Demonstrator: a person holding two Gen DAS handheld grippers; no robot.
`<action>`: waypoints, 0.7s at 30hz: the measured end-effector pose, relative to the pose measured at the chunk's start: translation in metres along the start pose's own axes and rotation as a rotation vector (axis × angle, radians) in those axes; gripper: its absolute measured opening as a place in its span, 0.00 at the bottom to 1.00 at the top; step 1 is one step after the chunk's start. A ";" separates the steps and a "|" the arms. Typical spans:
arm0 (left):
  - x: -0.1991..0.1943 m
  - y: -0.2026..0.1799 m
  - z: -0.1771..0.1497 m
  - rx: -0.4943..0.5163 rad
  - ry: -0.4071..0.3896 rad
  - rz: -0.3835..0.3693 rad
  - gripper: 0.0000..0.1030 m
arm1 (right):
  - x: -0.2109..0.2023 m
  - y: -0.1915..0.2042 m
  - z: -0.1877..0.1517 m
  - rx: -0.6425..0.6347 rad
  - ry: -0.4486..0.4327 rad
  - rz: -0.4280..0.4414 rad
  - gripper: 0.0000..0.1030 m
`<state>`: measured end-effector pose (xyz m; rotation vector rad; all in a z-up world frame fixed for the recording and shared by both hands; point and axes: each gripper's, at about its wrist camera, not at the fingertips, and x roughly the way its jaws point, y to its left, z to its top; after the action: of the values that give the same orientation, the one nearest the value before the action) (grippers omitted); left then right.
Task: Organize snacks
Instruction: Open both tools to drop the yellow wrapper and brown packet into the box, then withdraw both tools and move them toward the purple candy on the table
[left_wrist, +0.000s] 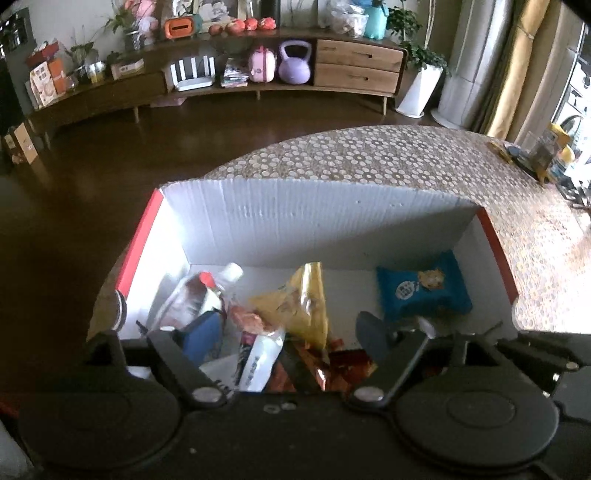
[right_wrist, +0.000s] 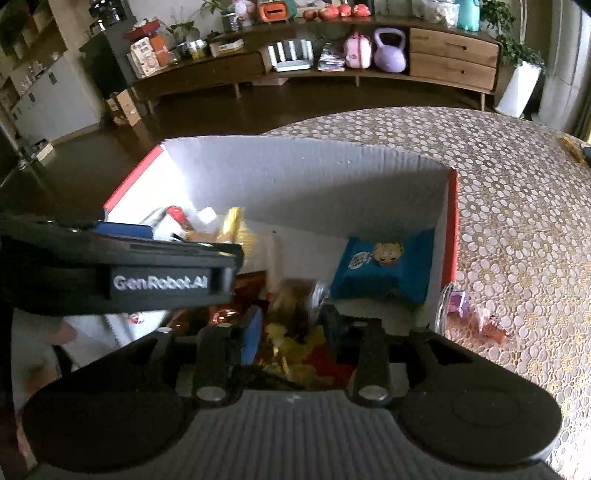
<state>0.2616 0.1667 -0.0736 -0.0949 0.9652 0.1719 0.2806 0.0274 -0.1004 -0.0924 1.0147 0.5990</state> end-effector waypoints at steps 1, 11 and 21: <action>-0.002 0.000 -0.001 0.002 -0.006 0.002 0.84 | -0.002 0.002 0.000 -0.005 -0.004 0.007 0.46; -0.042 0.005 -0.005 -0.028 -0.082 -0.008 0.98 | -0.037 0.002 -0.009 0.001 -0.055 0.006 0.68; -0.099 -0.001 -0.021 -0.021 -0.189 -0.004 1.00 | -0.109 -0.009 -0.026 0.022 -0.167 0.026 0.79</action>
<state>0.1894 0.1522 -0.0039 -0.0984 0.7745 0.1844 0.2234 -0.0358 -0.0265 -0.0091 0.8610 0.6083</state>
